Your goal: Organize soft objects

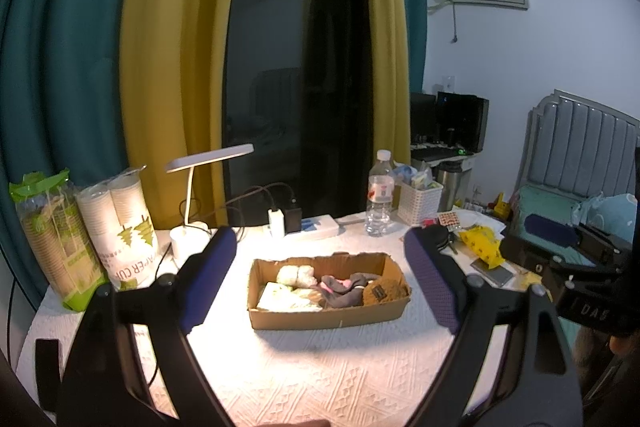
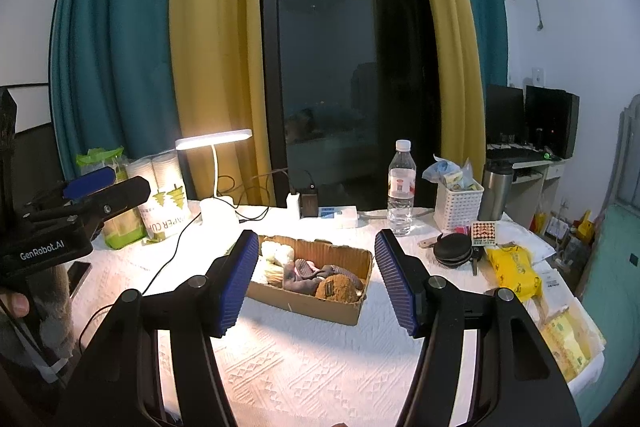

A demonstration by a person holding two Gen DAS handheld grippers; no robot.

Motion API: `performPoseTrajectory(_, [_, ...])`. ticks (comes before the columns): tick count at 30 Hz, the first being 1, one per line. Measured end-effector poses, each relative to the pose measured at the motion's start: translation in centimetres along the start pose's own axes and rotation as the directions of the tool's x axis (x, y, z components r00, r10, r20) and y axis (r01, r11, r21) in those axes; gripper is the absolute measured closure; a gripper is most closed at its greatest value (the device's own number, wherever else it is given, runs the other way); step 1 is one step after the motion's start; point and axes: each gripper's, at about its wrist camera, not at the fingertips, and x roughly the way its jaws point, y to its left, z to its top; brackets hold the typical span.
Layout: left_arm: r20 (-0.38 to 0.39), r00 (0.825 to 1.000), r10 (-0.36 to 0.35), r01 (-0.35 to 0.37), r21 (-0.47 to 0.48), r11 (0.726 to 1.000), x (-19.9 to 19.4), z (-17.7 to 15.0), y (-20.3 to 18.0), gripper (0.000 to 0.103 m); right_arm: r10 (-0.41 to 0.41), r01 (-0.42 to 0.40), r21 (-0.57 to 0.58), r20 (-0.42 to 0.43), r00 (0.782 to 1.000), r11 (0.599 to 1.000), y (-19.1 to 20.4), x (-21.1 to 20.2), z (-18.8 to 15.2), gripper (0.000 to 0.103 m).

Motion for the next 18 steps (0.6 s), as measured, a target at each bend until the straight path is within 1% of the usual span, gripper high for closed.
performPoseTrajectory(18, [-0.001,1.0,0.002,-0.002,-0.001,1.0,0.04,-0.12,0.32,0.016,0.014,-0.014,-0.016,-0.011,1.0,1.0,0.26,0.29,-0.29,0.039])
